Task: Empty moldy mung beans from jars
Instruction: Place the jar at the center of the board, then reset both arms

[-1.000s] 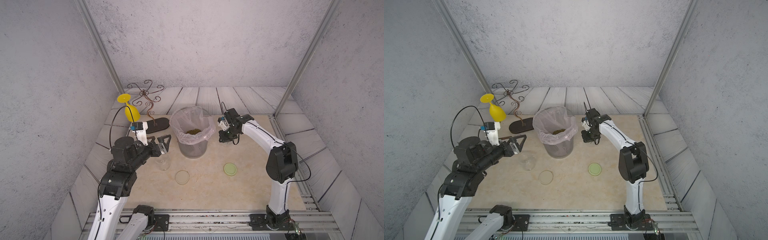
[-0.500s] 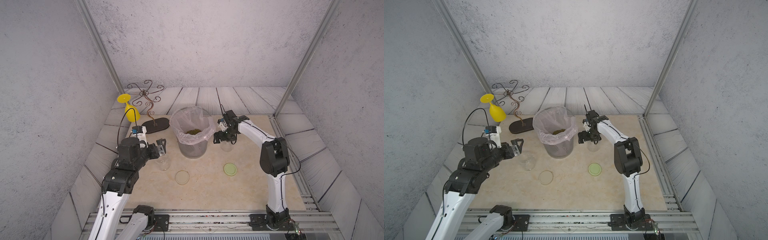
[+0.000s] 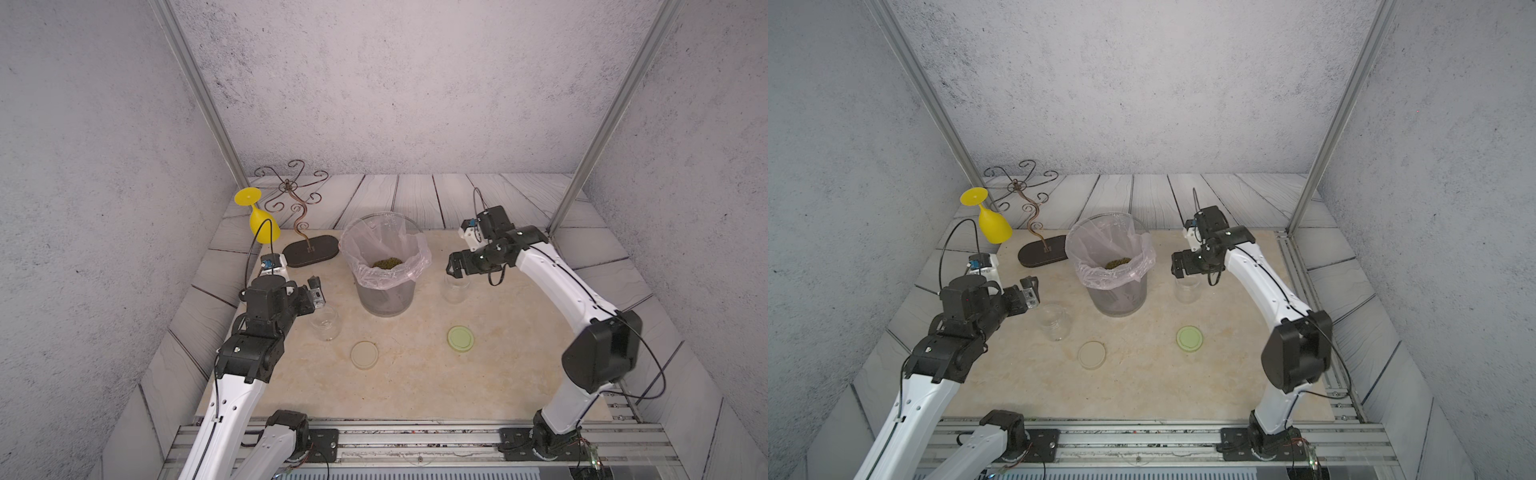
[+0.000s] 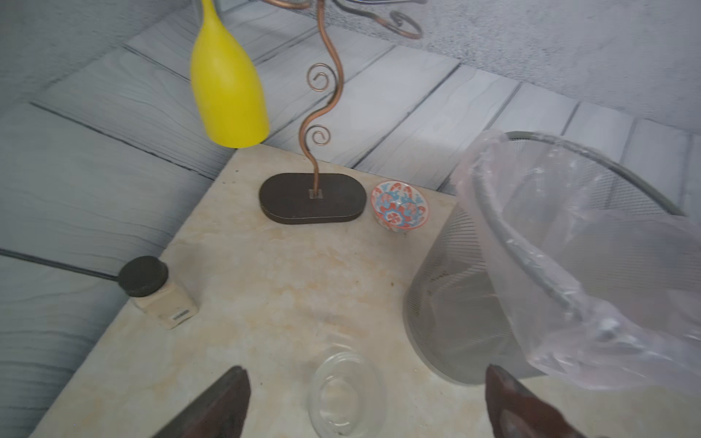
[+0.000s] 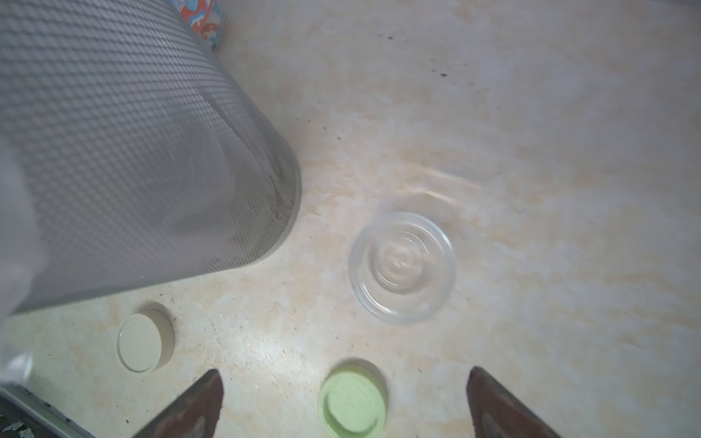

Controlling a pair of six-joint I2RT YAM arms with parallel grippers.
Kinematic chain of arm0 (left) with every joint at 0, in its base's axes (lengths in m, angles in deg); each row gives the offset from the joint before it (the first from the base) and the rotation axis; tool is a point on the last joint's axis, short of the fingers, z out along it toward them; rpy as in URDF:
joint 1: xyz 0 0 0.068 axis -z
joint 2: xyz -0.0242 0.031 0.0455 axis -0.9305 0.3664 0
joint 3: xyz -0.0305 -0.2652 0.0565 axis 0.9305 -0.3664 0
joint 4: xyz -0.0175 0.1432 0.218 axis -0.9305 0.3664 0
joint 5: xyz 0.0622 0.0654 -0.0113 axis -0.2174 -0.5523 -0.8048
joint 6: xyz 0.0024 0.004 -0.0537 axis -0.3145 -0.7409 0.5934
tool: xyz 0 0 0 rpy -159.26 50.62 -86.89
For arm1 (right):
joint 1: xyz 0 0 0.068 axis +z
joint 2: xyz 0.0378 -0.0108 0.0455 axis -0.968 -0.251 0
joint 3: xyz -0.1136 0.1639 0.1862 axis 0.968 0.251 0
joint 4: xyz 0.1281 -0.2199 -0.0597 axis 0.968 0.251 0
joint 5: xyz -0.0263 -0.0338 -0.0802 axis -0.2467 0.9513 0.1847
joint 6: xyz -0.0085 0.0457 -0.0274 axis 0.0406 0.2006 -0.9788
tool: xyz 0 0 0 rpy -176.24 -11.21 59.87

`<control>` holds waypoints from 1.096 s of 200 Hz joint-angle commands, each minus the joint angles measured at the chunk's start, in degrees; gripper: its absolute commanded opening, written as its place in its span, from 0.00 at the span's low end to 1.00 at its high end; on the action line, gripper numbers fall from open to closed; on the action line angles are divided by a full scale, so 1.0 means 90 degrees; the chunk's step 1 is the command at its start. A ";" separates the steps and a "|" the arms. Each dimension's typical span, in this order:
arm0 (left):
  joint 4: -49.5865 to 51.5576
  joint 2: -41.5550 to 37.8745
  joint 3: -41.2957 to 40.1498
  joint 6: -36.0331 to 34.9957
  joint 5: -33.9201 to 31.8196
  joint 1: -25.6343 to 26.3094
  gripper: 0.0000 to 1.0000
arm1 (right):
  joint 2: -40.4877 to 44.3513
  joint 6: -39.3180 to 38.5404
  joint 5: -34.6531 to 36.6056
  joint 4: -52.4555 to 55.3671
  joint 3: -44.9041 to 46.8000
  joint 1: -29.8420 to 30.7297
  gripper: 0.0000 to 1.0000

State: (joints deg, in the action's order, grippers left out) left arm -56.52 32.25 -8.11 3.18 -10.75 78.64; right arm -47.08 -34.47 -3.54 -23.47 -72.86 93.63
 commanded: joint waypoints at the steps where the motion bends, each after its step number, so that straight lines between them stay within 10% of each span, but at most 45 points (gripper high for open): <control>1: -0.1910 -0.0295 -0.1279 -0.1066 -0.1302 -0.0099 0.98 | 0.1336 0.0438 0.0878 -0.1619 0.1753 -0.0692 0.99; 55: -0.4159 0.0176 -0.3068 -0.1063 -0.2170 -0.0573 0.98 | 0.2799 -0.0109 0.2223 -0.7280 0.6572 -0.1519 0.99; 147: -0.9418 0.3799 -0.4158 -0.1236 0.0430 -0.1594 0.98 | 0.0290 -0.0721 0.1822 -1.1459 0.7634 -0.1824 0.99; 173: -1.1121 0.5220 -0.4091 -0.1460 0.1193 -0.1664 0.98 | 0.0478 -0.0699 0.1691 -1.0575 0.7330 -0.1844 0.99; 219: -0.8318 0.5004 -0.2786 -0.2026 0.2482 -0.1695 0.98 | 0.0401 -0.0795 0.1434 -1.0180 0.7101 -0.1878 0.99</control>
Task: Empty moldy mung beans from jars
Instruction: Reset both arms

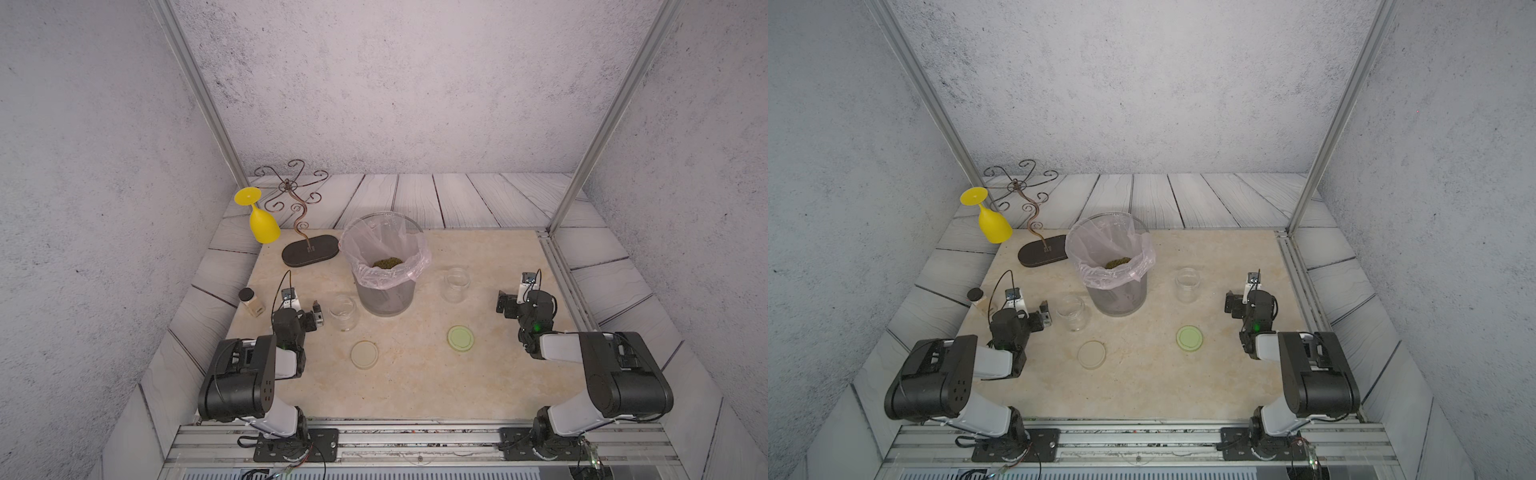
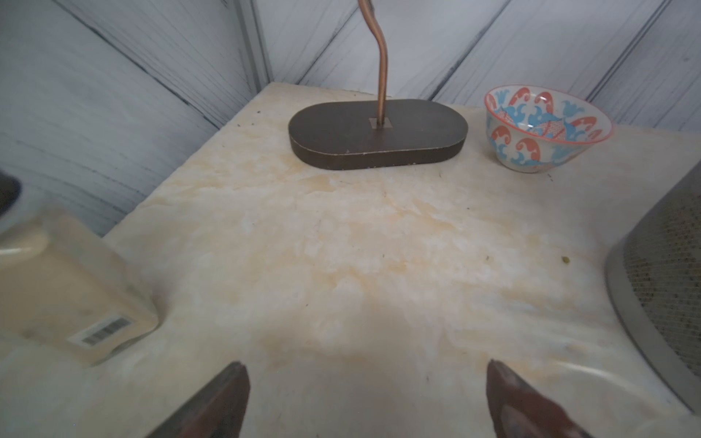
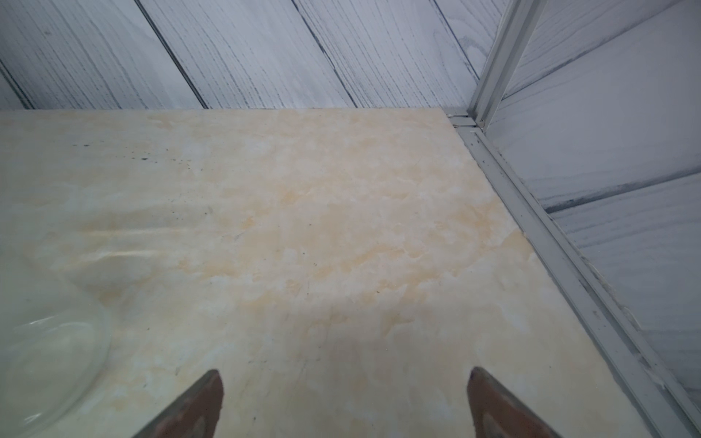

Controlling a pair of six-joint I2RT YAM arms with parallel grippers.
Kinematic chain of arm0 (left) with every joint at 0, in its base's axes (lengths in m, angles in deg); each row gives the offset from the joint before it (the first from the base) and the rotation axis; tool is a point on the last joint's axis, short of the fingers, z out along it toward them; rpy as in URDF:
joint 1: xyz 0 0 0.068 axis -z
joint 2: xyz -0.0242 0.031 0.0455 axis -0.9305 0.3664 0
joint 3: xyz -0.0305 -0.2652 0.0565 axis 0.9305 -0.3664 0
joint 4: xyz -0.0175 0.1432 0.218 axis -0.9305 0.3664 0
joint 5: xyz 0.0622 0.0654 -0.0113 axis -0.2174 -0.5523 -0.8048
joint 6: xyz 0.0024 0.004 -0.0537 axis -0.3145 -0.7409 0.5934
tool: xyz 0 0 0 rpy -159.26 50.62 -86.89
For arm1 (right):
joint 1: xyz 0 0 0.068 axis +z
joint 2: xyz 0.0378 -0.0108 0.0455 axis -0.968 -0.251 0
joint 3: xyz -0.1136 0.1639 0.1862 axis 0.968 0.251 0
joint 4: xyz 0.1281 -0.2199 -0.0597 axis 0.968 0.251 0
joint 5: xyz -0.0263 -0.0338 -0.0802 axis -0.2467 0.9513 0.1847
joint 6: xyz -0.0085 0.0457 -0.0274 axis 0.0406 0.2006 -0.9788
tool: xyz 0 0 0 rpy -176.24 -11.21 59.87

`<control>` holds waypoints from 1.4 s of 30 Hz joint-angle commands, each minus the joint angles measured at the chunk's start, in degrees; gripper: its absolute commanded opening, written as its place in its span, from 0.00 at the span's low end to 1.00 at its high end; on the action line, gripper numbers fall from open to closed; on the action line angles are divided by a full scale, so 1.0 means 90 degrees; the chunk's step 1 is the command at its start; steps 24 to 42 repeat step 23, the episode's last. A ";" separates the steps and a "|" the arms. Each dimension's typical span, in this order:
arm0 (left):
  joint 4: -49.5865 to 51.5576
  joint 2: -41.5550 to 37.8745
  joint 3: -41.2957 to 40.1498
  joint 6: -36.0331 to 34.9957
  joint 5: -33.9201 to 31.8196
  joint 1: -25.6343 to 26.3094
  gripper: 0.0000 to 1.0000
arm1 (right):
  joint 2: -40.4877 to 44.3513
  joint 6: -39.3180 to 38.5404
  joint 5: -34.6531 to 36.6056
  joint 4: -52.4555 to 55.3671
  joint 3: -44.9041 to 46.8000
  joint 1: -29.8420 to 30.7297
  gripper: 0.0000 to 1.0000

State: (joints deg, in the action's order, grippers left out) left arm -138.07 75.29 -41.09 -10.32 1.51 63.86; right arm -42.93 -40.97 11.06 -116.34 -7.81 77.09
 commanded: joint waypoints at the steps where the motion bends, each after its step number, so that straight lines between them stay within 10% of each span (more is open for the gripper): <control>1: 0.0756 0.0227 0.0893 -0.0531 0.1102 -0.0047 0.98 | -0.0057 -0.0073 -0.0188 0.0133 -0.0128 -0.0042 0.99; 42: 0.1335 -0.0036 0.0965 -0.0819 0.1222 0.0116 0.98 | -0.0033 -0.0094 -0.0193 0.0106 -0.0096 -0.0035 0.99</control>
